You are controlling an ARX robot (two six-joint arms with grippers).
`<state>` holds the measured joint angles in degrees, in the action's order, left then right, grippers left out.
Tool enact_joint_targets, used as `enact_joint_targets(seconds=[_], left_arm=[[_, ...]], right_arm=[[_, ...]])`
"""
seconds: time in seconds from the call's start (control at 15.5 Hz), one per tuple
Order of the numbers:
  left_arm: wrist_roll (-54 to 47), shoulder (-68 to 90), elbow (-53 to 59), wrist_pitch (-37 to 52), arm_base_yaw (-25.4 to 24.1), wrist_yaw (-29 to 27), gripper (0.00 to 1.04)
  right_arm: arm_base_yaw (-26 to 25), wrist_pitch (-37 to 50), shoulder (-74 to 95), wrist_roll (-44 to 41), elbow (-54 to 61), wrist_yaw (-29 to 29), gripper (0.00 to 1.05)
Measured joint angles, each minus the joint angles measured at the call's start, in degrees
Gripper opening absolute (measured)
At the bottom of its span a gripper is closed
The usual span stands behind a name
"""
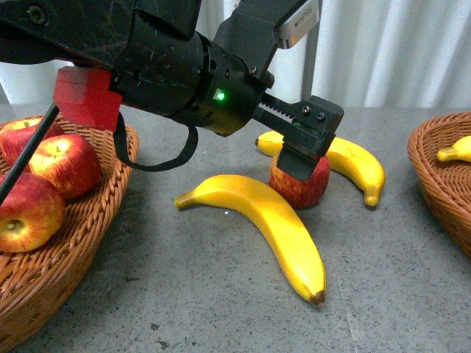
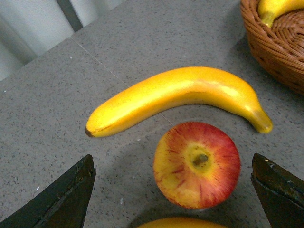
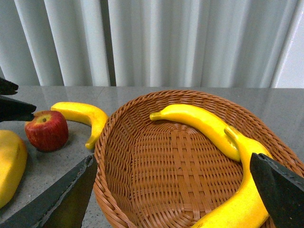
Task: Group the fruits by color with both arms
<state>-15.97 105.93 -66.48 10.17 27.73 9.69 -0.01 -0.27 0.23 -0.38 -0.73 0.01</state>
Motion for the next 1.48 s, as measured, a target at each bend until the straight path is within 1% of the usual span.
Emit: enact_joint_targets(seconds=[0.13,0.39,0.77,0.84,0.97,1.03,1.09,1.16,1.29,1.35,1.48], left_arm=[[-0.6,3.3,-2.8,-0.7,0.2,-0.5,0.98],[-0.7,7.3,-5.1,-0.7,2.7,0.5,0.98],[-1.0,12.9,-7.5,-1.6,3.1,0.4,0.98],[-1.1,13.1,-7.6,-1.6,3.1,0.2,0.94],[-1.0,12.9,-7.6,-1.0,3.2,-0.5,0.75],[-1.1,12.2,-7.2,-0.7,3.2,-1.0,0.69],[-1.1,10.7,-6.2,-0.2,3.2,-1.6,0.68],[-1.0,8.0,-4.7,0.7,3.1,-2.9,0.68],[-1.0,-1.4,0.2,6.0,2.0,-7.8,0.68],[1.6,-11.2,6.4,11.6,-1.1,-16.0,0.68],[11.7,-22.0,15.5,11.9,-8.9,-25.6,0.67]], right_arm=[[0.0,0.0,0.0,0.0,0.0,0.0,0.98],[0.0,0.0,0.0,0.0,0.0,0.0,0.98],[0.0,0.0,0.0,0.0,0.0,0.0,0.98],[0.0,0.0,0.0,0.0,0.0,0.0,0.98],[0.0,0.0,0.0,0.0,0.0,0.0,0.98],[0.0,0.0,0.0,0.0,0.0,0.0,0.98],[0.0,0.0,0.0,0.0,0.0,0.0,0.98],[0.0,0.0,0.0,0.0,0.0,0.0,0.98],[0.0,0.0,0.0,0.0,0.0,0.0,0.98],[0.0,0.0,0.0,0.0,0.0,0.0,0.98],[0.0,0.0,0.0,0.0,0.0,0.0,0.98]])
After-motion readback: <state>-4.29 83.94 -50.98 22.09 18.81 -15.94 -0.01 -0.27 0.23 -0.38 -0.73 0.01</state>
